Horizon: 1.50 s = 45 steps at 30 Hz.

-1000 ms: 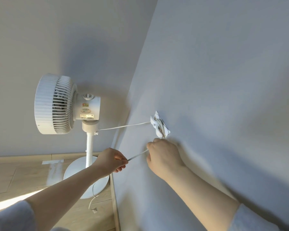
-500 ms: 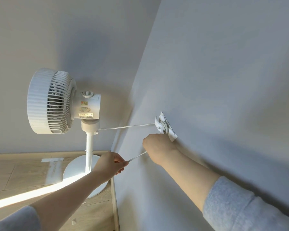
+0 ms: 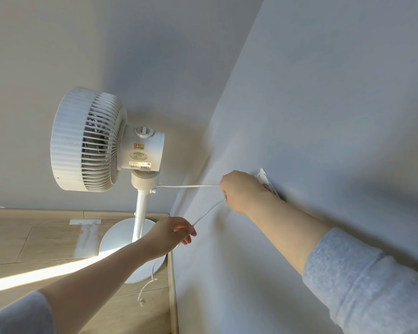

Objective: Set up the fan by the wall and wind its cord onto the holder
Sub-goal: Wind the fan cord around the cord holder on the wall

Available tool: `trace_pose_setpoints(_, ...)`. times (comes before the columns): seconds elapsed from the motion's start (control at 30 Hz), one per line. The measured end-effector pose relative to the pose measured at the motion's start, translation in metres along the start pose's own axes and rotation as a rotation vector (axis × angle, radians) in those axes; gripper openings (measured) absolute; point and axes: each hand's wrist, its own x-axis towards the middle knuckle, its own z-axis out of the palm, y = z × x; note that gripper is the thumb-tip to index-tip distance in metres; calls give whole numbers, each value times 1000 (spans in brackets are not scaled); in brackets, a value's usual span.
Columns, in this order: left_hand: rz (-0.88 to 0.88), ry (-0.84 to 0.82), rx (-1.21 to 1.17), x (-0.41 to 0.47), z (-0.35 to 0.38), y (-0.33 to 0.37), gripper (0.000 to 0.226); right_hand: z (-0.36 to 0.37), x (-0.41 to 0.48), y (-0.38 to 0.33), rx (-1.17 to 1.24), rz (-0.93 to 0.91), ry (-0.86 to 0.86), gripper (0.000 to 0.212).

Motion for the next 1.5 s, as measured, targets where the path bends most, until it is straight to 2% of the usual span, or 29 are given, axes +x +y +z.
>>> trace_pose_setpoints(0.2, 27, 80, -75, 15, -13, 4, 23, -13, 16, 7, 76, 47, 20, 28)
trace_pose_setpoints(0.33, 81, 187, -110, 30, -25, 20, 17, -22, 26, 22, 120, 65, 59, 20)
trace_pose_setpoints(0.5, 58, 117, -167, 42, -31, 29, 19, -30, 32, 37, 182, 117, 28, 21)
trace_pose_setpoints(0.67, 35, -10, -82, 42, -25, 22, 25, -34, 38, 39, 49, 120, 29, 30)
trace_pose_setpoints(0.87, 79, 83, -226, 44, -19, 38, 21, -44, 32, 47, -44, 113, 115, 29)
trace_pose_setpoints(1.0, 109, 104, -242, 41, -23, 45, 34, -49, 26, 52, -44, 125, 134, 26)
trace_pose_setpoints(1.2, 112, 206, -212, 37, -27, 67, 28, -55, 21, 41, -134, 166, 123, 26)
trace_pose_setpoints(1.3, 95, 185, -227, 36, -28, 76, 29, -58, 16, 38, -146, 206, 109, 24)
trace_pose_setpoints(1.37, 101, 157, -225, 35, -31, 79, 30, -60, 11, 41, -132, 227, 119, 13)
trace_pose_setpoints(1.43, 128, 137, -237, 32, -32, 81, 28, -61, 5, 46, -94, 248, 129, 30)
trace_pose_setpoints(1.5, 149, 135, -251, 31, -32, 83, 27, -64, -3, 52, -54, 246, 145, 21)
